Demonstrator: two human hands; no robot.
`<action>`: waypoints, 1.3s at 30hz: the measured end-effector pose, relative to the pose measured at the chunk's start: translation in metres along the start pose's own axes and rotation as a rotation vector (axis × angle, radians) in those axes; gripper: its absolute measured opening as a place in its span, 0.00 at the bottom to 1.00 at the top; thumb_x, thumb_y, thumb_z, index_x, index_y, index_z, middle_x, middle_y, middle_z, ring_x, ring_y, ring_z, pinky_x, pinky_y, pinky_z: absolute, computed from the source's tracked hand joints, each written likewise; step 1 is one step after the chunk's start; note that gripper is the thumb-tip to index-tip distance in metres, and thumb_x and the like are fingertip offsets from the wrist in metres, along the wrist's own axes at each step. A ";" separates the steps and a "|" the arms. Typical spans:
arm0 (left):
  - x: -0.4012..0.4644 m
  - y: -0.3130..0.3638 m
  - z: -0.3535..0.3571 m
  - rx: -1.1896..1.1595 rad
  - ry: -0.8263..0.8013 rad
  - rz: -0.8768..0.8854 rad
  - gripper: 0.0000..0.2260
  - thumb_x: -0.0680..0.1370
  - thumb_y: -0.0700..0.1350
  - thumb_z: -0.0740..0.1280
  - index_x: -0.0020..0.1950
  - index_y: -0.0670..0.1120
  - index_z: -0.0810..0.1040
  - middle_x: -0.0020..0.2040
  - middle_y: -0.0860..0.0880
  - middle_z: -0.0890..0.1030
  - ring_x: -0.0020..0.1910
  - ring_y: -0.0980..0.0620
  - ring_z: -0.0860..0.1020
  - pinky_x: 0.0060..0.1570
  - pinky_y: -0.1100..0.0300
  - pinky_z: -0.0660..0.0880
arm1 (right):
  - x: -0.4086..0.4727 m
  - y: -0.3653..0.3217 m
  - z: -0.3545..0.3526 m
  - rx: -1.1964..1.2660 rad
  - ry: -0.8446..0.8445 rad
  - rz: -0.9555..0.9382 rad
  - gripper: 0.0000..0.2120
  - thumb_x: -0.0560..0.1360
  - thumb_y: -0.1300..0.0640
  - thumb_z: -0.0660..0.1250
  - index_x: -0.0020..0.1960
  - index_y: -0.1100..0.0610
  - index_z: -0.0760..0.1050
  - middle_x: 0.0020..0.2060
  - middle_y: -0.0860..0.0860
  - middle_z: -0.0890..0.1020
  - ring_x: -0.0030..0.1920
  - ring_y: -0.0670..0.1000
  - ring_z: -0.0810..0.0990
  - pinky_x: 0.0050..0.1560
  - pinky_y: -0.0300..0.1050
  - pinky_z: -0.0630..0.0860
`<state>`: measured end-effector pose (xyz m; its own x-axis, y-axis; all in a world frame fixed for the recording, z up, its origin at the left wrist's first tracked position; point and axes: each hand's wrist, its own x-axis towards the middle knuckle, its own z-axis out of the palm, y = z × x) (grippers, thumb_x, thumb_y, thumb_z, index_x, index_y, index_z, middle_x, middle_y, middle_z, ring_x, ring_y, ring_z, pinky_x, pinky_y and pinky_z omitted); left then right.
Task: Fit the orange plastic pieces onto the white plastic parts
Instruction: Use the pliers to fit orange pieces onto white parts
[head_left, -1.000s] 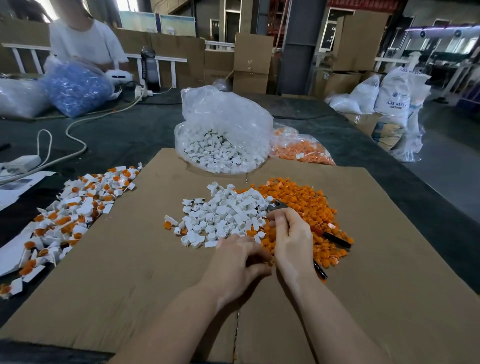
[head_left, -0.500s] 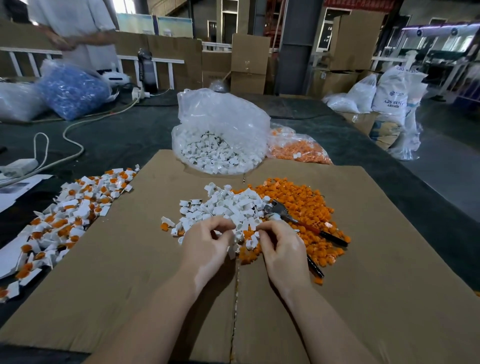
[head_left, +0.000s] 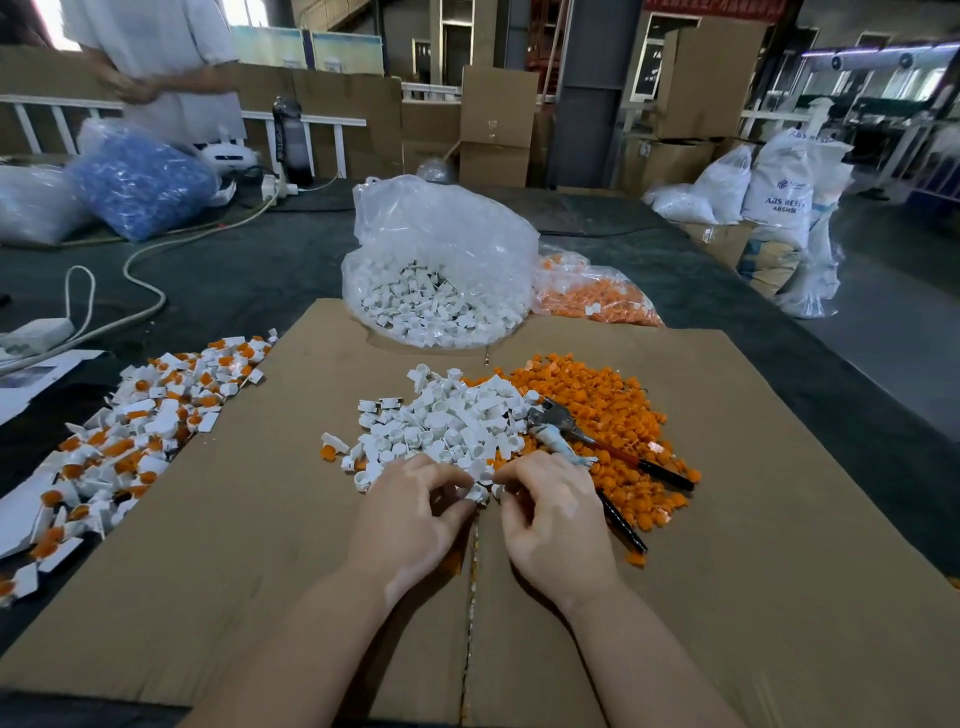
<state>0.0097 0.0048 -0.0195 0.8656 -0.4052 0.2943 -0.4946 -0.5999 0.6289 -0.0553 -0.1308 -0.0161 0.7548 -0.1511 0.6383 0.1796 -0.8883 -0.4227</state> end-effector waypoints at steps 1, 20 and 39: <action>0.001 0.000 0.000 0.007 -0.007 -0.006 0.06 0.72 0.49 0.71 0.48 0.54 0.82 0.37 0.60 0.71 0.48 0.57 0.71 0.44 0.66 0.64 | 0.000 -0.002 -0.001 0.006 -0.025 -0.021 0.05 0.66 0.64 0.66 0.40 0.57 0.78 0.36 0.49 0.79 0.39 0.52 0.77 0.41 0.49 0.74; 0.005 0.001 0.002 0.065 -0.053 -0.015 0.09 0.70 0.57 0.71 0.48 0.56 0.79 0.40 0.60 0.72 0.49 0.56 0.70 0.53 0.56 0.68 | -0.001 -0.001 0.003 -0.111 0.079 0.161 0.09 0.63 0.64 0.78 0.39 0.60 0.79 0.32 0.52 0.81 0.35 0.55 0.80 0.37 0.51 0.76; 0.006 0.015 0.013 -0.598 0.069 -0.223 0.12 0.72 0.37 0.72 0.44 0.54 0.75 0.37 0.51 0.76 0.34 0.60 0.74 0.35 0.74 0.69 | -0.002 0.001 0.002 0.103 0.087 0.315 0.01 0.72 0.58 0.71 0.42 0.55 0.79 0.37 0.43 0.78 0.41 0.38 0.72 0.49 0.32 0.61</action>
<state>0.0064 -0.0159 -0.0174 0.9556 -0.2579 0.1426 -0.1898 -0.1686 0.9672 -0.0554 -0.1309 -0.0194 0.7274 -0.4514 0.5169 0.0124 -0.7444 -0.6676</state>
